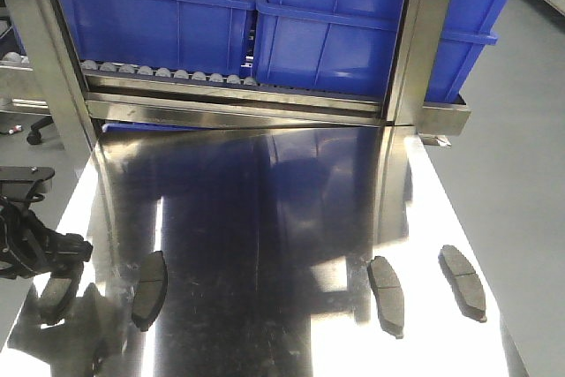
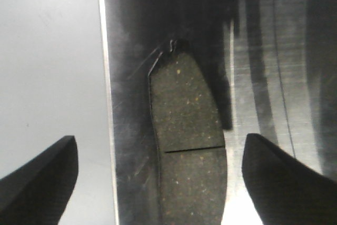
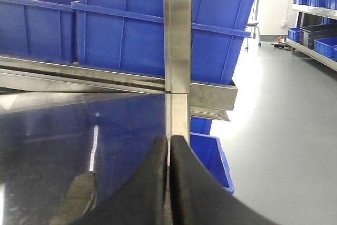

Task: Move and align brake pads A on conveyor
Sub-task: 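Grasp the outer brake pad with the left gripper and lift it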

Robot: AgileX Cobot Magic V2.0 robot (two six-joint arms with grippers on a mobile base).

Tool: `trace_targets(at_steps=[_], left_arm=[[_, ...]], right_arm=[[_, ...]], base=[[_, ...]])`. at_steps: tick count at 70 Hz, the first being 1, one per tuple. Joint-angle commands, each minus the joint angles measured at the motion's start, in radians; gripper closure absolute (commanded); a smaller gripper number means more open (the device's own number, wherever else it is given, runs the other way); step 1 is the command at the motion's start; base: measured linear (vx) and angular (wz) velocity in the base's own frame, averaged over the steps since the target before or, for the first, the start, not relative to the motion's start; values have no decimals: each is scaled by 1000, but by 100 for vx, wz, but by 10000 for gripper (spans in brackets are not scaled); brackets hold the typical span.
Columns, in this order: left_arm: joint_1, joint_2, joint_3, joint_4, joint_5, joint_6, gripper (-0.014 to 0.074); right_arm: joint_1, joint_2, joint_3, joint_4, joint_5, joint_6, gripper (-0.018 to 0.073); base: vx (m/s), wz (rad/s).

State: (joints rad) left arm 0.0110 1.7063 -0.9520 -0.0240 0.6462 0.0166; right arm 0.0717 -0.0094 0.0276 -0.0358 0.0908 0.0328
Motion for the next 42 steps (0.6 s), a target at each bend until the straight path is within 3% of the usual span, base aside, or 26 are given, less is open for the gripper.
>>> trace_targets(at_steps=[1, 23, 42], left_arm=[[-7, -30, -31, -13, -27, -1, 6], [-7, -8, -27, -30, -23, -1, 43], [-7, -8, -27, -30, -24, -1, 162]], right_arm=[[-5, -10, 6, -8, -73, -5, 563], [-5, -10, 6, -8, -73, -5, 563], [-5, -10, 6, -8, -73, -5, 563]], base=[[0, 0], [0, 0], [0, 0]])
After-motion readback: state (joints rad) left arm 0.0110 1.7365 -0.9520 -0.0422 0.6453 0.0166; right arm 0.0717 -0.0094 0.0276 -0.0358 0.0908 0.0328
